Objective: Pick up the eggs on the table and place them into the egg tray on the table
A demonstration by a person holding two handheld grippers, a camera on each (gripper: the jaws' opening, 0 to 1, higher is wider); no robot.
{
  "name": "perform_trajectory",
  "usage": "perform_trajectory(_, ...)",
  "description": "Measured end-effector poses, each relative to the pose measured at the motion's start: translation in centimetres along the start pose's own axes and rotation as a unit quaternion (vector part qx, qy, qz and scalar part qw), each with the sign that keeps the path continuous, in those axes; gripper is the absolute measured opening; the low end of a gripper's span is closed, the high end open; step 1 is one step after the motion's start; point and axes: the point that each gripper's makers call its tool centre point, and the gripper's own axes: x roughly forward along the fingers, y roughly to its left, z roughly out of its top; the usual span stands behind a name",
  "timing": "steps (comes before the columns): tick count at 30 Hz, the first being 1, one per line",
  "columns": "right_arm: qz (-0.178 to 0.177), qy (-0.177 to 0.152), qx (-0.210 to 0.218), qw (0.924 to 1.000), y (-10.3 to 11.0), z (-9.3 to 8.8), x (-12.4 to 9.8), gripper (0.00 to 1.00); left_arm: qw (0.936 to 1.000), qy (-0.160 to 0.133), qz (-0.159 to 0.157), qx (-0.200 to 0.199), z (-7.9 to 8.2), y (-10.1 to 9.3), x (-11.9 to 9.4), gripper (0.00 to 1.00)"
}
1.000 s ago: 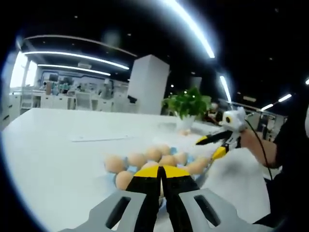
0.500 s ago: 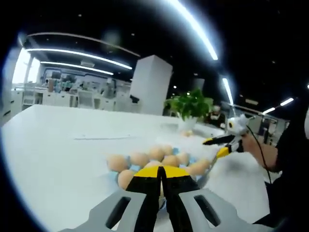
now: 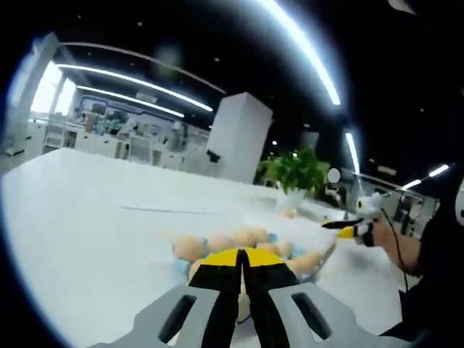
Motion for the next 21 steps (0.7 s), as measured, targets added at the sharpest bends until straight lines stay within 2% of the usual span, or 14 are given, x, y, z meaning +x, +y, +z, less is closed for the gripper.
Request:
perform_trajectory(5,-0.001,-0.019,0.044,0.9989,-1.5,0.1,-1.2,1.00,0.9993,-0.033,0.004,-0.015,1.1,0.4,-0.2,0.00)
perform_trajectory(8,-0.002,-0.022,0.047,0.9986,-1.8,0.1,-1.7,1.00,0.9987,-0.045,0.004,-0.025,1.5,0.5,-0.1,0.00)
perform_trajectory(9,-0.008,-0.021,0.046,0.9987,-2.6,0.0,-2.2,1.00,0.9984,-0.050,0.020,-0.017,1.6,1.1,0.0,0.00)
perform_trajectory(11,-0.014,-0.020,0.046,0.9986,-2.9,-0.2,-2.6,1.00,0.9987,-0.041,0.031,0.004,1.2,1.4,0.0,0.00)
perform_trajectory(12,-0.018,-0.021,0.048,0.9985,-3.4,-0.3,-3.0,1.00,0.9982,-0.028,0.043,0.030,0.8,1.6,0.0,0.00)
perform_trajectory(15,-0.032,-0.022,0.053,0.9978,-4.6,-0.6,-4.0,1.00,0.9967,-0.015,0.051,0.060,0.2,1.3,0.0,0.00)
perform_trajectory(17,-0.038,-0.023,0.055,0.9975,-5.5,-0.7,-4.6,0.99,0.9967,-0.016,0.054,0.059,0.1,1.3,0.1,0.00)
perform_trajectory(21,-0.047,-0.046,0.056,0.9963,-6.6,0.0,-5.6,0.99,0.9914,-0.048,0.106,0.060,1.3,2.6,-0.1,0.00)
